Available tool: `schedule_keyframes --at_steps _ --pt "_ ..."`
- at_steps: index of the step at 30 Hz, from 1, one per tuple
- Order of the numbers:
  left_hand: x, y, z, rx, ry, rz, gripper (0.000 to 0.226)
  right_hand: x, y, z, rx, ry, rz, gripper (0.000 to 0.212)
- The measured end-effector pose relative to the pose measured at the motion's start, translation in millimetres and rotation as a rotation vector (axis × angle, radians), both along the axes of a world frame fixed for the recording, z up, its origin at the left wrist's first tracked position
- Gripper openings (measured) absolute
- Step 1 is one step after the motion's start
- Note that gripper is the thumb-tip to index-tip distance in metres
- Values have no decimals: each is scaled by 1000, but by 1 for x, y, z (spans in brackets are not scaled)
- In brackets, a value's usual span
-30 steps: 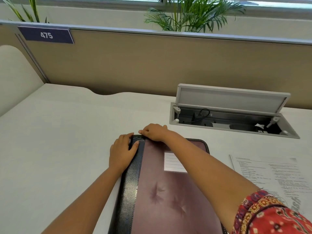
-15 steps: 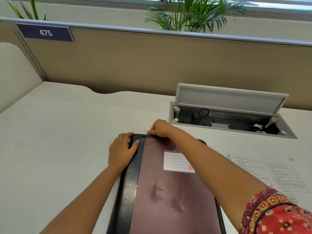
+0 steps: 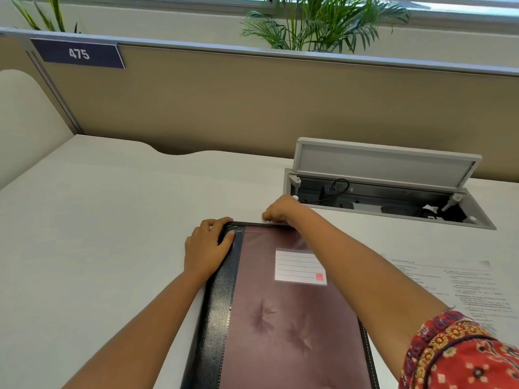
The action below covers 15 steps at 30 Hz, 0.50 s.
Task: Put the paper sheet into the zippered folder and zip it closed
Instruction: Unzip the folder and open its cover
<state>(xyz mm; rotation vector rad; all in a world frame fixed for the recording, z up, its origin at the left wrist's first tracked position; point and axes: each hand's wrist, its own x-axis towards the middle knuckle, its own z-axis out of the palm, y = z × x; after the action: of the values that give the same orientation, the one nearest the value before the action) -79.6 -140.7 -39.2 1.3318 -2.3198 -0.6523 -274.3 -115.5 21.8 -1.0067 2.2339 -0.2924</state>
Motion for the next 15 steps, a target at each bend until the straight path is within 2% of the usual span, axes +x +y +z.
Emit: schedule_keyframes --at_steps 2,6,11,15 --pt "0 0 -1 -1 5 0 35 -12 6 2 10 -32 -58 47" --pt "0 -1 -2 -6 7 11 33 -32 24 1 37 24 -128 25" --pt "1 -2 -4 -25 6 9 33 -65 57 1 22 6 -271 20" --pt "0 -3 -3 -28 -11 6 32 -88 91 -2 -71 -159 -434 26"
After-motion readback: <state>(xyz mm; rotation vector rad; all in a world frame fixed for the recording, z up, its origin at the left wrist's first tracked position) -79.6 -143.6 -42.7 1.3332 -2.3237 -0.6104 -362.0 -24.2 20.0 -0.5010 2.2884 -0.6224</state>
